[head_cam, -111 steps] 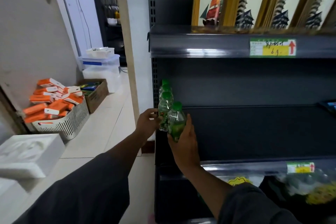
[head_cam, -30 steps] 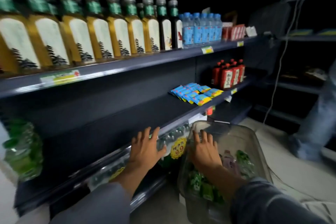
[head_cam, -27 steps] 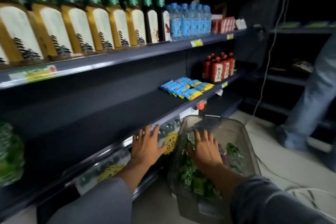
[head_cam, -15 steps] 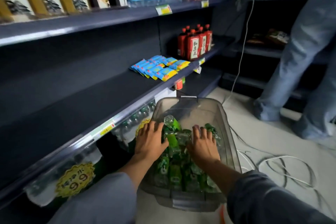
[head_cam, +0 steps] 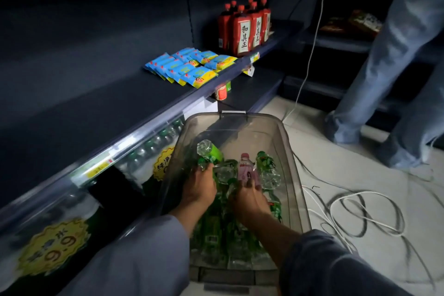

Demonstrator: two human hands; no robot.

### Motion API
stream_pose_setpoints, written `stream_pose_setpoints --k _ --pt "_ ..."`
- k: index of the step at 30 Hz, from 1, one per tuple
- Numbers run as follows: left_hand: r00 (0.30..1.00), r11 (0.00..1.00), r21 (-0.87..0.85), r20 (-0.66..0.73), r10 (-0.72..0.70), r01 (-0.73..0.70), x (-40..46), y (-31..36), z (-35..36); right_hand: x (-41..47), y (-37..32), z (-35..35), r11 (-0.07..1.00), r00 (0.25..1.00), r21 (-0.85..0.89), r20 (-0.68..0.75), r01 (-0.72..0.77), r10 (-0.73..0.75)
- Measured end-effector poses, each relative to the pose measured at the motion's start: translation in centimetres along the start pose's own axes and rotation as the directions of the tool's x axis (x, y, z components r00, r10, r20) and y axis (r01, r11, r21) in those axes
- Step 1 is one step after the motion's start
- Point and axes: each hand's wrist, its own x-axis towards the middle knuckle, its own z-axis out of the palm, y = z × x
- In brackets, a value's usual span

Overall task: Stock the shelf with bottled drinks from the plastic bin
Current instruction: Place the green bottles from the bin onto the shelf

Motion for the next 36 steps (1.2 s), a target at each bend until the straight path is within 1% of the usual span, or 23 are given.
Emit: stream_pose_setpoints --k 2,5,9,16,18,21,23,26,28,29,31,32,34,36 --pt "0.997 0.997 -0.036 0.047 -0.061 0.063 1.2 0.2 1.5 0.9 0.3 0.6 0.997 0.999 0.066 -0.015 -0.03 0.031" --pt "0.986 0.99 -0.027 0.103 -0.133 0.136 2.6 0.3 3.4 1.4 0.4 0.8 0.995 0.999 0.095 -0.029 -0.013 0.015" --pt "0.975 0.98 0.014 0.104 -0.197 0.196 4.0 -0.1 5.5 1.8 0.8 1.6 0.99 0.999 0.137 -0.021 -0.034 0.037" --pt "0.971 0.969 -0.067 0.045 -0.235 0.237 5.1 -0.6 6.7 1.9 0.9 1.6 0.985 1.0 0.17 -0.015 -0.007 0.01" --pt "0.975 0.973 -0.067 0.029 -0.22 0.221 5.4 -0.6 6.9 1.9 0.9 1.1 0.985 1.0 0.173 -0.01 0.007 -0.005" --pt "0.972 0.974 -0.028 0.079 -0.221 0.224 4.9 -0.1 6.1 1.7 0.9 0.5 0.982 1.0 0.188 -0.006 0.024 -0.023" --pt "0.967 0.971 -0.047 0.115 -0.228 0.234 4.2 0.9 5.2 1.2 0.7 0.2 0.98 0.999 0.196 -0.023 0.037 -0.033" --pt "0.989 0.992 -0.036 0.087 -0.121 0.124 2.9 1.4 4.7 0.8 0.5 0.1 0.978 0.998 0.203 -0.058 0.036 -0.025" --pt "0.99 0.988 -0.055 0.021 -0.14 0.141 2.6 1.1 4.5 0.7 0.3 0.2 0.975 0.994 0.219 -0.108 0.047 -0.023" --pt "0.993 0.988 -0.102 -0.033 -0.118 0.114 2.4 0.8 4.6 0.7 0.3 0.2 0.972 0.99 0.228 -0.14 0.058 -0.027" --pt "0.997 0.992 -0.124 -0.08 -0.013 0.003 1.7 0.8 3.3 0.5 0.0 -0.3 0.97 0.978 0.23 -0.208 0.079 -0.03" --pt "0.994 0.991 -0.131 -0.105 0.014 -0.027 1.4 1.0 2.2 0.3 -0.4 -0.8 0.968 0.97 0.236 -0.244 0.079 -0.02" --pt "0.997 0.979 -0.203 -0.073 0.006 -0.02 0.5 1.7 -0.4 -0.4 -1.1 -2.3 0.96 0.944 0.266 -0.329 0.087 0.005" --pt "0.982 0.99 -0.101 -0.169 0.085 -0.103 -0.6 2.4 -2.9 -1.2 -2.0 -4.0 0.944 0.916 0.305 -0.401 0.124 0.009"
